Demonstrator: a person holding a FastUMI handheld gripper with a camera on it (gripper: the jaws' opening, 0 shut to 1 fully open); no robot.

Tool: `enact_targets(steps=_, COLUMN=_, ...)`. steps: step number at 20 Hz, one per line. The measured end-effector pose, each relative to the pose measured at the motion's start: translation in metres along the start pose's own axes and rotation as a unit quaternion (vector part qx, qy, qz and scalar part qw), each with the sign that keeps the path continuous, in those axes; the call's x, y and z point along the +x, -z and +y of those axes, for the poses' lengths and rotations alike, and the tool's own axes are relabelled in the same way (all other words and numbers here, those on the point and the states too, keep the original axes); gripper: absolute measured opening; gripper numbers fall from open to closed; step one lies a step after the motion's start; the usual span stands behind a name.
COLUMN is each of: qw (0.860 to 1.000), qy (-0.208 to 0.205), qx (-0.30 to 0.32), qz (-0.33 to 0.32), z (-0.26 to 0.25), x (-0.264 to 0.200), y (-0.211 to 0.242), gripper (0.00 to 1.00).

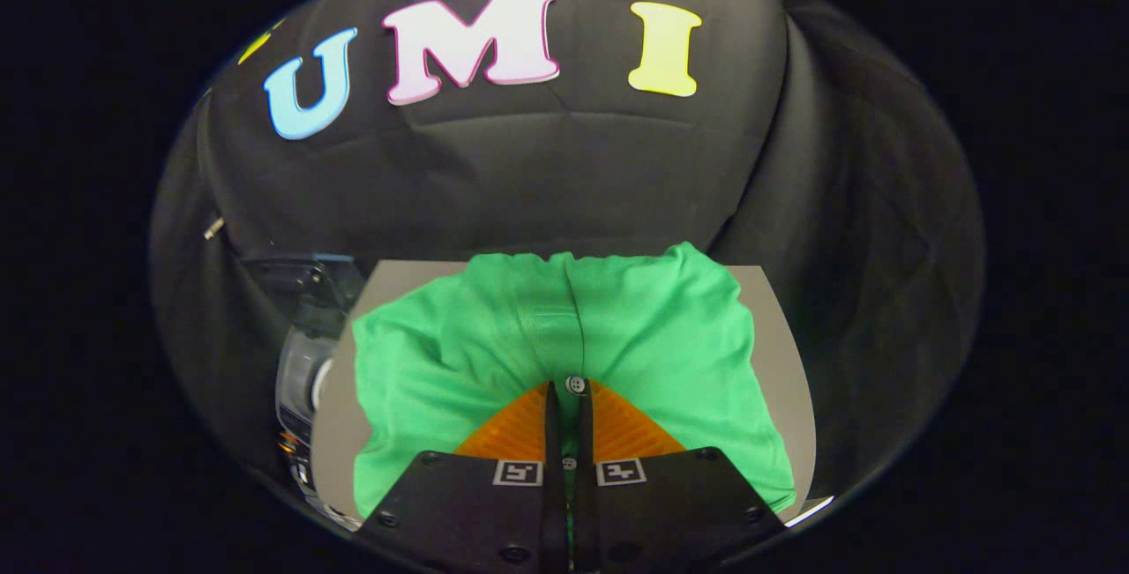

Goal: Put the clothes into the washing machine and then close the washing machine lid.

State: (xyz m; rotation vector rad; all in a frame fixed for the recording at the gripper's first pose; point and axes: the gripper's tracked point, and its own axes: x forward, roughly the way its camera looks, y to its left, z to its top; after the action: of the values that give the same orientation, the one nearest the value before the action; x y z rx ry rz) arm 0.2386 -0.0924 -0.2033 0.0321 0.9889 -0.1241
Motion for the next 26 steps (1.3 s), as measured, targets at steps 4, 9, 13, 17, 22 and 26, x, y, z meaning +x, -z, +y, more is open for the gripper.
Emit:
enact_targets(steps=4, qw=0.994, qy=-0.039, qx=0.001, qz=-0.101, z=0.023, x=-0.072, y=-0.043, gripper=0.07)
enact_targets(steps=9, qw=0.973, qy=-0.078, qx=-0.035, qz=-0.214, z=0.078, x=-0.169, y=-0.089, gripper=0.07)
enact_targets(steps=13, qw=0.959, qy=-0.13, qx=-0.05, qz=-0.246, z=0.146, x=-0.211, y=-0.106, gripper=0.07)
enact_targets(steps=17, qw=0.943, qy=-0.2, qx=-0.06, qz=-0.259, z=0.222, x=-0.23, y=-0.113, gripper=0.07)
enact_targets(steps=22, qw=0.915, qy=-0.291, qx=-0.085, qz=-0.267, z=0.309, x=-0.247, y=-0.109, gripper=0.07)
enact_targets(steps=26, qw=0.906, qy=-0.326, qx=-0.107, qz=-0.247, z=0.354, x=-0.225, y=-0.091, gripper=0.07)
